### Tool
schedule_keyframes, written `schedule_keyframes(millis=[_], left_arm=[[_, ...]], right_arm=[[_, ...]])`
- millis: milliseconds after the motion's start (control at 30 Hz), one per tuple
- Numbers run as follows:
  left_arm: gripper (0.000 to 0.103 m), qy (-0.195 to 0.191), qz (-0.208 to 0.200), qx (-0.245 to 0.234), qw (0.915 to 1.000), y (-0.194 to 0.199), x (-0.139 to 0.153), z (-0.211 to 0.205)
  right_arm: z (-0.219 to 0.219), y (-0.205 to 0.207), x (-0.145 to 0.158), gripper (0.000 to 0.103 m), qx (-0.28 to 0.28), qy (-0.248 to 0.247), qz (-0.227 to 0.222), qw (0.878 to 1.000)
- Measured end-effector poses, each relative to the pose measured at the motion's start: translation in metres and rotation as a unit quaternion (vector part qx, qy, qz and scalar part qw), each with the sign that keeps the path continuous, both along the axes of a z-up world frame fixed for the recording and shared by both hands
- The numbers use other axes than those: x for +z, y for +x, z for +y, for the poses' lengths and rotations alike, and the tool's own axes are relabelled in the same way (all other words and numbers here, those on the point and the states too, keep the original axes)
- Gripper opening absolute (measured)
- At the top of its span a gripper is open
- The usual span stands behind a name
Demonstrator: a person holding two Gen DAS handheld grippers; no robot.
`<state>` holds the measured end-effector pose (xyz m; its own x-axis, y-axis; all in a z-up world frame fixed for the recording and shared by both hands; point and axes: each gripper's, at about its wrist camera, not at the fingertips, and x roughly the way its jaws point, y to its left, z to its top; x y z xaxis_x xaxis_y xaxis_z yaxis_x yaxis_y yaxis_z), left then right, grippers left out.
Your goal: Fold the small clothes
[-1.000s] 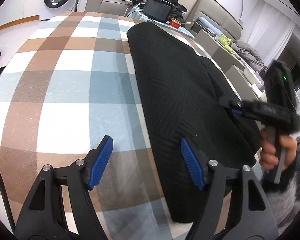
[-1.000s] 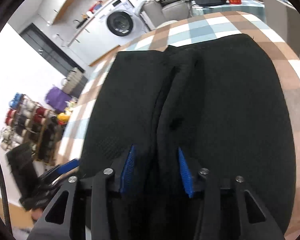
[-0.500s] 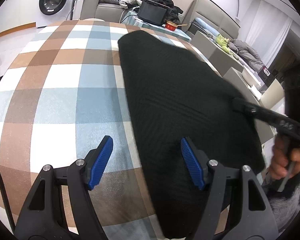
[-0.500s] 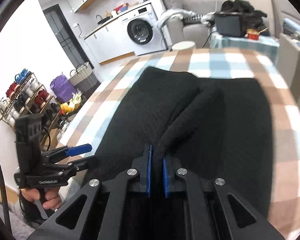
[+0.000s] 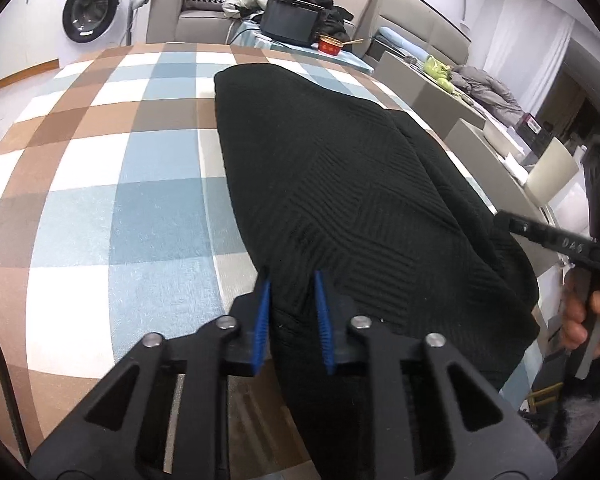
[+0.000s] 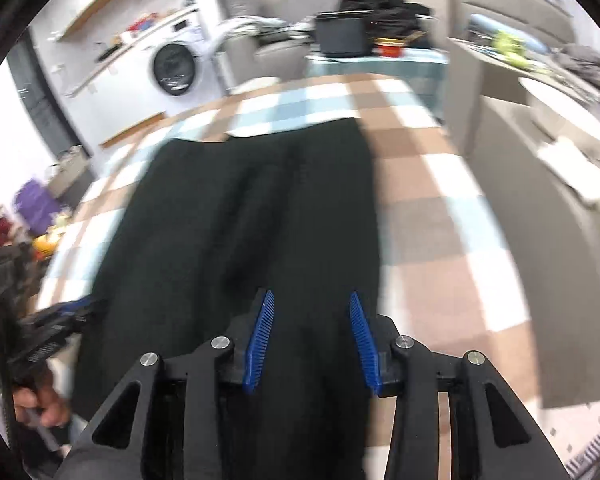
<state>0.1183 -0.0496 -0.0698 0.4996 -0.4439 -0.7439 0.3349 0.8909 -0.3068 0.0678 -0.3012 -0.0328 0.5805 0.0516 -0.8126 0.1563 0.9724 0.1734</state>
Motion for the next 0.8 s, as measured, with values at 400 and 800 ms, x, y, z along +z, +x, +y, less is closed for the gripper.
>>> schedule_keyframes(millis=[400, 800], left_arm=[[0.011, 0.005, -0.004, 0.052, 0.9986, -0.005, 0.003, 0.048], [0.028, 0.001, -0.012, 0.089, 0.9959, -0.012, 0.020, 0.100]], right_arm=[[0.044, -0.008, -0.017, 0.020, 0.069, -0.023, 0.033, 0.997], [0.037, -0.021, 0.019, 0.046, 0.067, 0.018, -0.005, 0.998]])
